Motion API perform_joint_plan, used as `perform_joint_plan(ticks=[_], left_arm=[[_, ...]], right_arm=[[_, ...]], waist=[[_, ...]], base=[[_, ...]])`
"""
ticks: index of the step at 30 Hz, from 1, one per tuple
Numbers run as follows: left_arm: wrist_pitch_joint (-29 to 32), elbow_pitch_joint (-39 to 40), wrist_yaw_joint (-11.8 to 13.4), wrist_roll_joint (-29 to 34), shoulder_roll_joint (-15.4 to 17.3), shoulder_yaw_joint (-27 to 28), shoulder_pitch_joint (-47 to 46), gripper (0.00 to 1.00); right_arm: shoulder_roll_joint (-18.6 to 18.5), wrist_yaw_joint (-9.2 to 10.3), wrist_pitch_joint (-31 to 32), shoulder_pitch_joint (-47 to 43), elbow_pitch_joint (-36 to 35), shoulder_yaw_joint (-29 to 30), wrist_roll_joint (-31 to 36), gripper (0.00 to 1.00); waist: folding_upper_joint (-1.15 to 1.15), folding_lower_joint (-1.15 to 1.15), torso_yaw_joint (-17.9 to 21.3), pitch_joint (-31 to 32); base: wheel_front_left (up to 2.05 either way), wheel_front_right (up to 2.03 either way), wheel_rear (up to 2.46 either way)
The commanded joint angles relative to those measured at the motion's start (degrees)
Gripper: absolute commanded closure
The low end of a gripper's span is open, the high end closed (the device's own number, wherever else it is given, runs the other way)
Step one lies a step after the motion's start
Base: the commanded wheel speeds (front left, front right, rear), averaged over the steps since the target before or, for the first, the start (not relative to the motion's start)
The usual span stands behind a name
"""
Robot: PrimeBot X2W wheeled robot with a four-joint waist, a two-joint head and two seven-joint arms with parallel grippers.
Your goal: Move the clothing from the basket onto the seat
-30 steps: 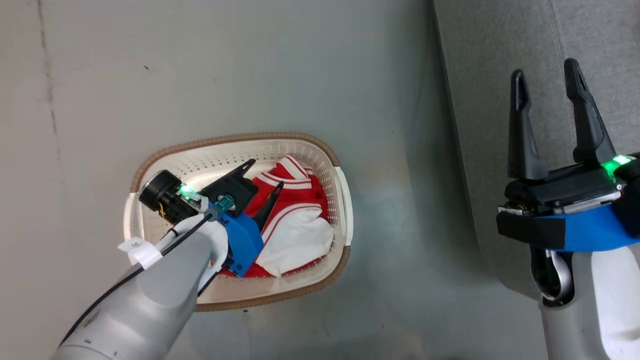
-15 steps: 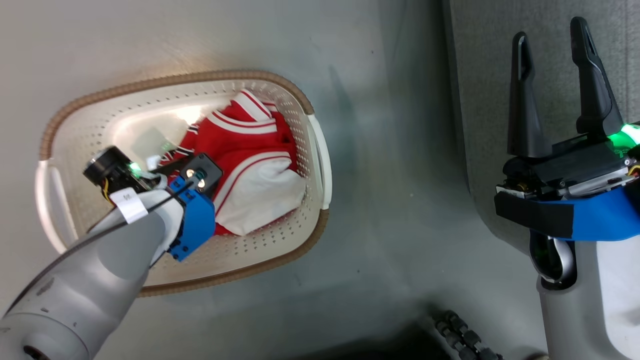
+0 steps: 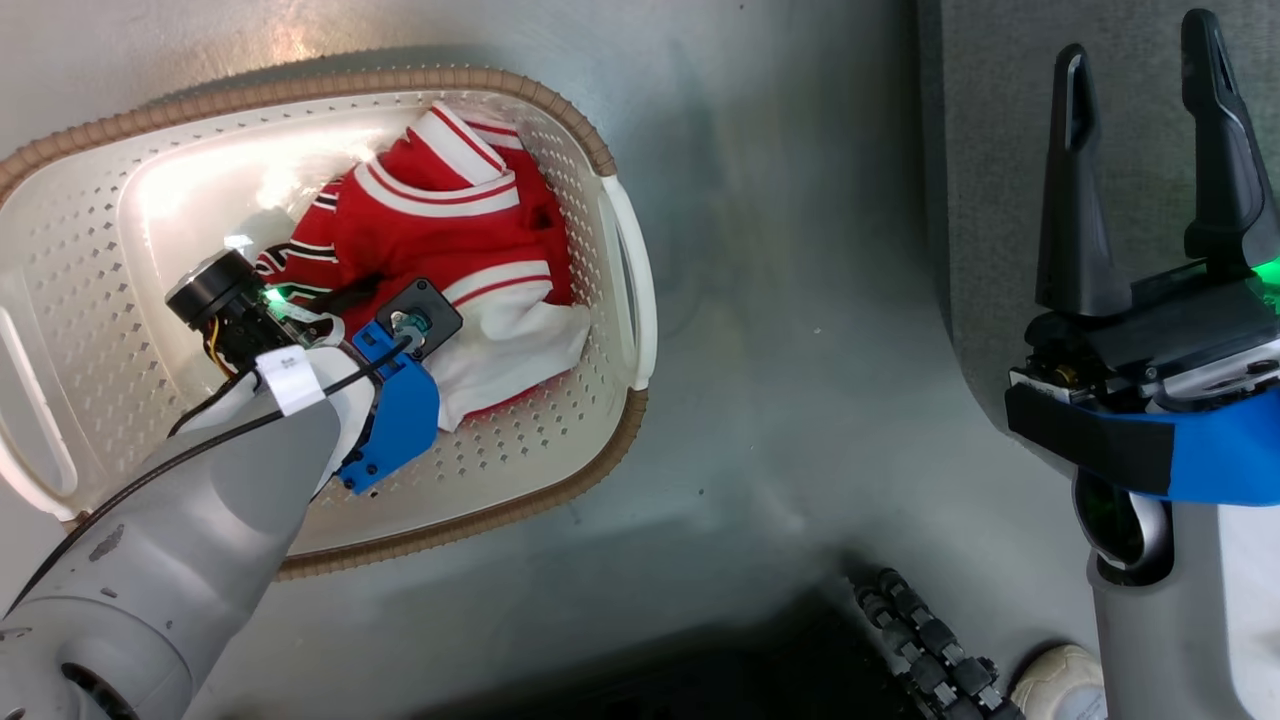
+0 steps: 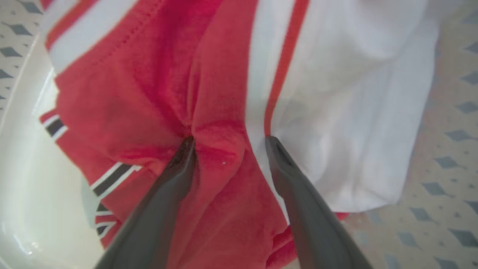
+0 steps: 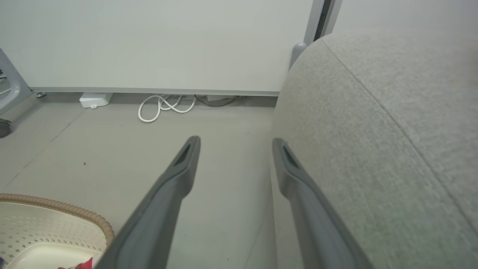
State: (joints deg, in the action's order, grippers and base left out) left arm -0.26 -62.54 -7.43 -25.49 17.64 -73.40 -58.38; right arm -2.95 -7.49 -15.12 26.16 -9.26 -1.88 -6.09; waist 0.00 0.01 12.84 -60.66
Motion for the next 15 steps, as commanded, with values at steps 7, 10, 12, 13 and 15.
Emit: perform_joint_plan(ticks=[7,10,12,13,15], left_arm=[[-0.4,-2.1,0.0,5.7,-1.2,-0.1,-0.9,1.0],[-1.1,-2.9,0.0,5.4,-1.6,-0.1,-0.3,1.0],[-1.3,-3.3,0.0,4.9,-1.8,-0.1,-0.1,1.0],[-1.3,-3.3,0.0,4.9,-1.8,-0.1,-0.1,1.0],[-1.8,-3.3,0.0,4.7,-2.1,-0.1,0.0,1.0]], right_arm=[[0.1,-0.02,0.0,0.2,-2.2,-0.1,0.8,0.0],[0.1,-0.02,0.0,0.2,-1.9,0.0,1.0,0.0],[0.1,-0.01,0.0,0.4,-1.7,-0.2,0.9,0.0],[0.1,-0.01,0.0,0.4,-1.7,-0.2,0.9,0.0],[0.1,-0.01,0.0,0.6,-1.6,-0.1,1.0,0.0]], waist=[[0.0,-0.01,-0.8,-1.1],[0.0,-0.01,-1.3,-0.6],[0.0,-0.01,-1.5,0.0],[0.0,-0.01,-1.5,0.0],[0.0,-0.01,-1.8,0.7]], base=[[0.0,0.0,0.0],[0.0,0.0,0.0],[0.0,0.0,0.0],[0.0,0.0,0.0],[0.0,0.0,0.0]])
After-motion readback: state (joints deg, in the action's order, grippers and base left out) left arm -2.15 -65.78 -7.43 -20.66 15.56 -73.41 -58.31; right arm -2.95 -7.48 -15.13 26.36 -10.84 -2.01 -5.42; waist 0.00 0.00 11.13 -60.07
